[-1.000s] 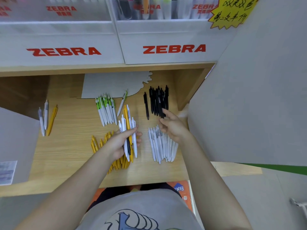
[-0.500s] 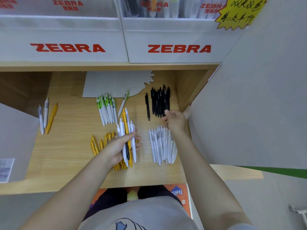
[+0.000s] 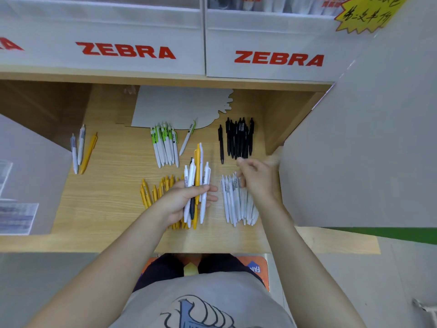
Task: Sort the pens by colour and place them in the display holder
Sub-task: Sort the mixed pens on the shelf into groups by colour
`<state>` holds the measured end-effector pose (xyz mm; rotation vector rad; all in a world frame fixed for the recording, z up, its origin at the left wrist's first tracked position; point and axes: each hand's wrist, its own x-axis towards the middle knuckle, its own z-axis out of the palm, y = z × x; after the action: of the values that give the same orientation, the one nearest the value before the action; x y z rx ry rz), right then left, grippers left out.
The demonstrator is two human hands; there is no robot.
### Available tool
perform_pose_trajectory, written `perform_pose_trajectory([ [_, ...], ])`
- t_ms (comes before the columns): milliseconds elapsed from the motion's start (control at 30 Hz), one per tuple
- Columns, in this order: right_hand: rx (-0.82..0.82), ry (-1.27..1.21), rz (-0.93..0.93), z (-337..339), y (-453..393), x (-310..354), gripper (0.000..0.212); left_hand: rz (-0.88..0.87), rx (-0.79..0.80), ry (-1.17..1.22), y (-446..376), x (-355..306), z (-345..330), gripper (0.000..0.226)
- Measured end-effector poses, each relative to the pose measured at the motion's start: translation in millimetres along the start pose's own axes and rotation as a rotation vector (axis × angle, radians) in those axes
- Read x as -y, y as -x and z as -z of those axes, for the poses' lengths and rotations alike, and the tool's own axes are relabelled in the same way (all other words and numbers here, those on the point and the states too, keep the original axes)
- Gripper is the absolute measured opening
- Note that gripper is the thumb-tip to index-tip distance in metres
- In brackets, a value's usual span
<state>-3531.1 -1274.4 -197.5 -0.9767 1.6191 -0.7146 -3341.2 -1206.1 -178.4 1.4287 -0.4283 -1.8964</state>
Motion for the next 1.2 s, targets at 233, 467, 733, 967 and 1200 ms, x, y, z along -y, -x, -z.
perform_pose_trajectory([
  [233,0.331,-0.071,-0.013,-6,59,-7,0.017,-0.009,0.058,-0.192,6,7,-13,0.027],
  [467,0.061,-0.182,-0.042,30,48,-24,0.016,0.013,-0.013,-0.308,-3,27,-10,0.025],
  [733,-0.088,0.112,-0.057,44,9,-64,0.014,0.057,-0.013,-0.294,-10,58,-16,0.013],
  [967,-0.14,0.179,-0.03,37,0,-68,0.013,0.039,-0.013,-0.306,-11,57,-22,0.019],
  [1200,0.199,-0.07,-0.094,28,53,-36,0.026,0.006,0.091,-0.378,-11,43,-35,0.025],
])
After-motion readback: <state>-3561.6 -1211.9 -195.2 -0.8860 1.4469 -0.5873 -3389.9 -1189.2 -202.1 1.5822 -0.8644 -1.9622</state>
